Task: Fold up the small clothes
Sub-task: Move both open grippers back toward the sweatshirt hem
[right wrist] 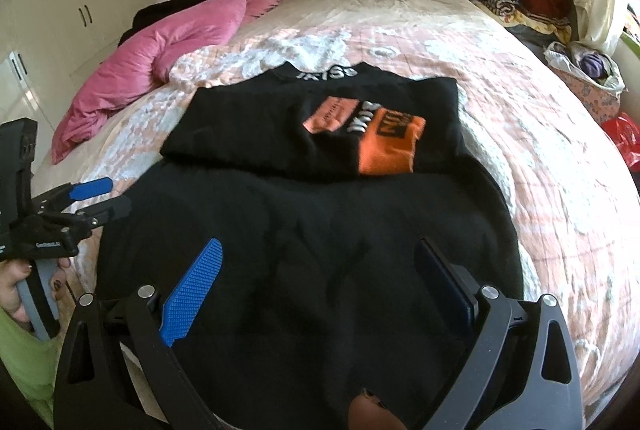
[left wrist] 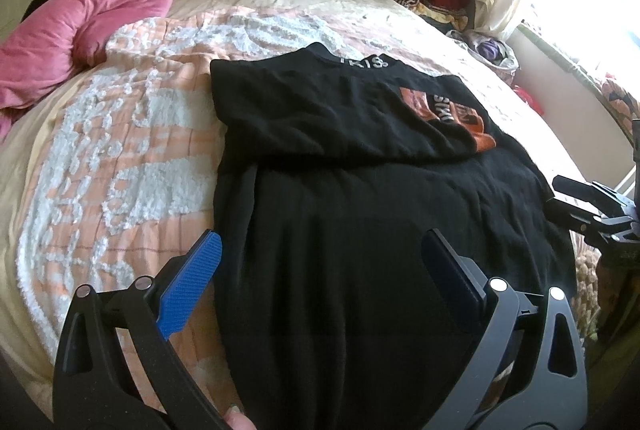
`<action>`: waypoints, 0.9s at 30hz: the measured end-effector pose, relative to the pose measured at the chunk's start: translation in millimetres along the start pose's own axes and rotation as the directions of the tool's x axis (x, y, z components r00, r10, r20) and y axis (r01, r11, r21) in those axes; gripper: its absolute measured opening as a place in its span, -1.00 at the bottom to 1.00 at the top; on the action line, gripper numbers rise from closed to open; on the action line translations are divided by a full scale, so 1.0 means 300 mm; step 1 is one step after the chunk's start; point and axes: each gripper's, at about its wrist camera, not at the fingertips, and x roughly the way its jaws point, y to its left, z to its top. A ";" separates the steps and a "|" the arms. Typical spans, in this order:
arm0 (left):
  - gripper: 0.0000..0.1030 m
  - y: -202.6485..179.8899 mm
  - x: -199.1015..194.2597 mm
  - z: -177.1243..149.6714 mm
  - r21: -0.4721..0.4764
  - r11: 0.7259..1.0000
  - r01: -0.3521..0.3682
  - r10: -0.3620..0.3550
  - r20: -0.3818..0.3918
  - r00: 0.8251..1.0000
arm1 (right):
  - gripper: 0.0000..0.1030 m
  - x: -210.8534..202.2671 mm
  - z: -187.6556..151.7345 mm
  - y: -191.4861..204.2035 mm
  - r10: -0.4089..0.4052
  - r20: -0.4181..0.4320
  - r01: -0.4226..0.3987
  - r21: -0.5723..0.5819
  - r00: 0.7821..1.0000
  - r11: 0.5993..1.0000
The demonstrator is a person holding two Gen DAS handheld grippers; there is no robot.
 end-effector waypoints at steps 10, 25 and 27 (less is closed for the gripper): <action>0.82 0.022 -0.018 -0.062 -0.008 1.000 -0.020 0.020 -0.021 1.000 | 0.87 -0.026 -0.062 -0.068 -0.035 -0.024 0.036 0.044 0.999 0.998; 0.82 0.080 -0.040 -0.135 -0.040 0.998 -0.047 0.044 -0.059 0.997 | 0.87 -0.058 -0.124 -0.114 -0.069 -0.050 0.072 0.074 0.996 0.995; 0.82 0.087 -0.044 -0.141 -0.046 0.998 -0.045 0.042 -0.063 0.997 | 0.87 -0.056 -0.131 -0.120 -0.074 -0.058 0.079 0.079 0.996 0.994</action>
